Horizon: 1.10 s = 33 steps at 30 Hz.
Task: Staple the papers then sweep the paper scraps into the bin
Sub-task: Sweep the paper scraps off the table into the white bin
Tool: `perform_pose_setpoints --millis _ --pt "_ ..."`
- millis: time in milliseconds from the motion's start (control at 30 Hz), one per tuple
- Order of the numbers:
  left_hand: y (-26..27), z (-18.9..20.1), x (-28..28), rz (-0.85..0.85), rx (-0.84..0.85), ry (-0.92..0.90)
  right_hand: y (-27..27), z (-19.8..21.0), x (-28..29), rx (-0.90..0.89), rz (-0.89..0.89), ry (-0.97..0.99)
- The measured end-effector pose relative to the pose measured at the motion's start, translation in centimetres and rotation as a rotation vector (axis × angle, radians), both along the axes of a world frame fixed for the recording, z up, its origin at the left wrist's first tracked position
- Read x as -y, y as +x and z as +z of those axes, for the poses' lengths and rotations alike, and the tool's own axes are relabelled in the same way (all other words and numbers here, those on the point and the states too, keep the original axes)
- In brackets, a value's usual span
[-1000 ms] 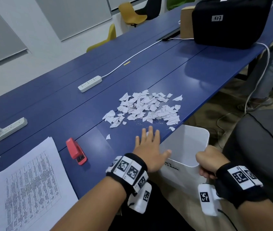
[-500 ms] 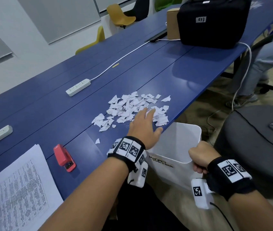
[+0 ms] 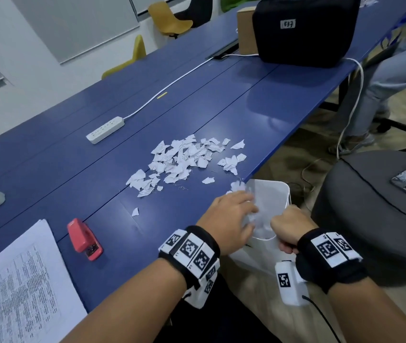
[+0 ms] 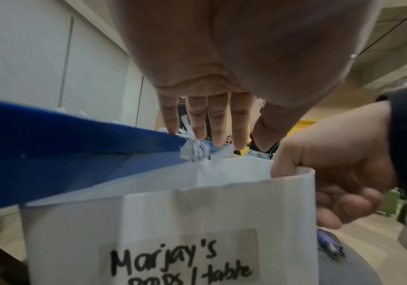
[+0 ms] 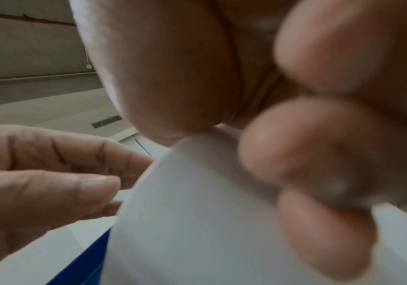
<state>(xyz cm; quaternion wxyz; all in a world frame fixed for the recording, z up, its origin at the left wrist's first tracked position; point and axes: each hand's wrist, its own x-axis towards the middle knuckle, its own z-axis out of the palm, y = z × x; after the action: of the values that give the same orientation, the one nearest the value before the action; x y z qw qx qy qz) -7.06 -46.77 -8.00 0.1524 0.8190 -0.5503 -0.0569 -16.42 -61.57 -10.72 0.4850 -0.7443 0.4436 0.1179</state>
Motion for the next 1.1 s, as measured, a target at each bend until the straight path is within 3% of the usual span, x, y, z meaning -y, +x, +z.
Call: perform_pose_setpoints --millis 100,233,400,467,700,900,1100 --pt "0.3 -0.1 -0.1 -0.005 -0.043 -0.069 0.0 -0.4 0.0 -0.004 0.012 0.004" --pt "2.6 1.3 -1.5 0.249 -0.031 -0.17 -0.2 -0.8 0.1 0.001 0.007 -0.003" --pt "8.1 2.7 -6.4 0.803 -0.004 0.133 -0.2 -1.0 0.0 -0.003 0.005 -0.018" --pt "10.1 2.7 -8.5 0.906 -0.032 0.271 -0.1 -1.1 -0.2 0.001 0.011 -0.021" --pt "10.8 2.4 -10.6 0.701 -0.173 0.477 0.1 -0.9 -0.8 -0.005 0.03 -0.02" --pt "5.5 1.8 -8.0 0.56 -0.188 0.365 0.4 -0.8 -1.5 0.002 0.044 -0.031" --pt "-0.2 1.0 -4.6 0.316 -0.151 0.266 0.4 -0.5 -1.8 0.014 0.027 -0.007"
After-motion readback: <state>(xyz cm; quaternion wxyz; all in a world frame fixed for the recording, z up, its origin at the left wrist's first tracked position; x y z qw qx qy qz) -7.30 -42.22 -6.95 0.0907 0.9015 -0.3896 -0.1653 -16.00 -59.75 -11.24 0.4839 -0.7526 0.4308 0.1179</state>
